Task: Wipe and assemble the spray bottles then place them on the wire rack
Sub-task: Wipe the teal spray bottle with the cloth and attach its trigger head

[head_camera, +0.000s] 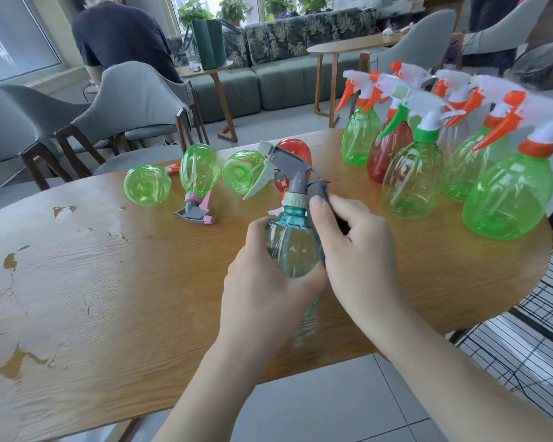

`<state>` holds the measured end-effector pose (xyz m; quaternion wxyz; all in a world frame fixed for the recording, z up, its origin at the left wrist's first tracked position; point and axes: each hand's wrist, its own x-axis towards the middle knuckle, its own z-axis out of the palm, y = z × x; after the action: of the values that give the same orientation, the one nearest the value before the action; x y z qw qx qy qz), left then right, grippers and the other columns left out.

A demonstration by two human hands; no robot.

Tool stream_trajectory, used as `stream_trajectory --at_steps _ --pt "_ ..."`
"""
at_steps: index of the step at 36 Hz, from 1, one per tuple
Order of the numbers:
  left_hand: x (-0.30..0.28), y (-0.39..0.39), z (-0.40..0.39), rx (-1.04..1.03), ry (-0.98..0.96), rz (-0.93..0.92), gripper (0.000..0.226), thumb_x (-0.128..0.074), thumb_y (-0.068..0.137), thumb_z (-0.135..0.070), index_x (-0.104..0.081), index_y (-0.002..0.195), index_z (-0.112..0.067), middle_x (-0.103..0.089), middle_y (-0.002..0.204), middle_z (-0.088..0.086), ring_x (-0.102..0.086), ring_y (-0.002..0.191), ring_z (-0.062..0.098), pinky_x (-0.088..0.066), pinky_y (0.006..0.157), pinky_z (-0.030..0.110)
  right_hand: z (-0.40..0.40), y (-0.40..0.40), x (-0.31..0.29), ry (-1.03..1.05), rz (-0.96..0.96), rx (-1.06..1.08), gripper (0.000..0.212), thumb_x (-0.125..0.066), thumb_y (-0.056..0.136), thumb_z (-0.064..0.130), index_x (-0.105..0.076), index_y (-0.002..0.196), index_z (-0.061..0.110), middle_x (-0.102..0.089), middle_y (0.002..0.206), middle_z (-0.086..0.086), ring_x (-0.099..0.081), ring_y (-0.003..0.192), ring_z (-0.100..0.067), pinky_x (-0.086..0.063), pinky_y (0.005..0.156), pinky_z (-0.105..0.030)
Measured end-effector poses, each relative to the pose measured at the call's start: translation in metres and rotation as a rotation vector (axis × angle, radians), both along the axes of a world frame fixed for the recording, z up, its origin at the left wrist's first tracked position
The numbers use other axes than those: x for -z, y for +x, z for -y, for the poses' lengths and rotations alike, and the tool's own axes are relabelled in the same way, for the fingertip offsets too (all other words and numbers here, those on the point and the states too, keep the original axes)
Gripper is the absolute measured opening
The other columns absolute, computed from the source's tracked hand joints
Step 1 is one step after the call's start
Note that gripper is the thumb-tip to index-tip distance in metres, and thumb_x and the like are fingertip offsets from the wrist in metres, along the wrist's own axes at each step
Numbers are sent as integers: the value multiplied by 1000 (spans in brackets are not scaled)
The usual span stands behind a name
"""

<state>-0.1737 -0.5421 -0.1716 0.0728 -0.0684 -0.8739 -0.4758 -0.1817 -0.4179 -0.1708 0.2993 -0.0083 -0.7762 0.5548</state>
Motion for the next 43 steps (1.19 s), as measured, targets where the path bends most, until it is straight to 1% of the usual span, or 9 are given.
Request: stream_trajectory --at_steps 3,6,9,13,19,25,30,34,43 --pt "0 1 -2 -14 -38 -4 72 -80 69 -59 -39 127 -48 -66 100 -16 -65 93 11 -58 82 43 3 3 2 77 -93 92 26 -61 104 25 -75 124 16 -65 103 0 -59 98 2 -41 78 -3" --pt "-1 3 -4 -26 -72 8 75 -72 68 -60 -37 132 -46 -66 101 -11 -64 93 20 -57 82 45 8 4 3 161 -232 149 28 -67 99 19 -75 125 11 -62 99 0 -58 89 -1 -41 82 -5" --pt "0 4 -5 -32 -99 2 66 -60 69 -54 -35 129 -47 -66 94 -5 -63 85 26 -55 76 44 11 2 5 250 -334 168 26 -71 96 15 -76 120 8 -62 98 -3 -62 91 -12 -48 84 -15" --pt "-1 5 -7 -18 -154 -31 55 -60 79 -47 -36 129 -44 -65 97 -6 -63 87 29 -55 78 47 7 -4 3 410 -356 128 24 -70 96 16 -77 118 8 -64 106 -7 -62 100 -28 -52 90 -32" --pt "-3 11 -13 -7 -286 -54 66 -67 80 -51 -34 137 -43 -60 116 -12 -62 105 26 -50 77 40 -3 -9 -4 557 -301 170 23 -64 97 18 -78 112 6 -60 108 -11 -53 101 -26 -37 93 -16" --pt "-5 6 -12 -14 -274 -22 88 -59 61 -77 -33 138 -45 -62 111 -13 -62 103 21 -53 81 40 -17 -4 -13 538 -276 171 22 -66 89 18 -79 104 10 -58 98 -9 -58 86 -22 -48 79 -22" --pt "-4 4 -8 -54 -214 -8 78 -67 63 -65 -36 132 -46 -64 105 -13 -64 98 18 -56 85 44 -33 -5 -15 519 -283 223 21 -68 87 18 -79 102 8 -59 96 -9 -58 83 -18 -46 73 -18" --pt "-3 8 -11 -49 -296 -38 78 -71 69 -62 -34 135 -45 -59 108 -15 -62 98 18 -54 82 39 -34 -11 -18 464 -389 202 20 -69 95 12 -78 112 7 -62 103 -10 -55 91 -9 -44 83 -9" --pt "-1 12 -16 -34 -380 -88 86 -72 76 -60 -27 147 -43 -54 117 -14 -58 106 17 -43 75 33 -29 -30 -24 448 -526 284 23 -68 100 12 -75 120 4 -66 110 -14 -64 97 -25 -52 87 -25"
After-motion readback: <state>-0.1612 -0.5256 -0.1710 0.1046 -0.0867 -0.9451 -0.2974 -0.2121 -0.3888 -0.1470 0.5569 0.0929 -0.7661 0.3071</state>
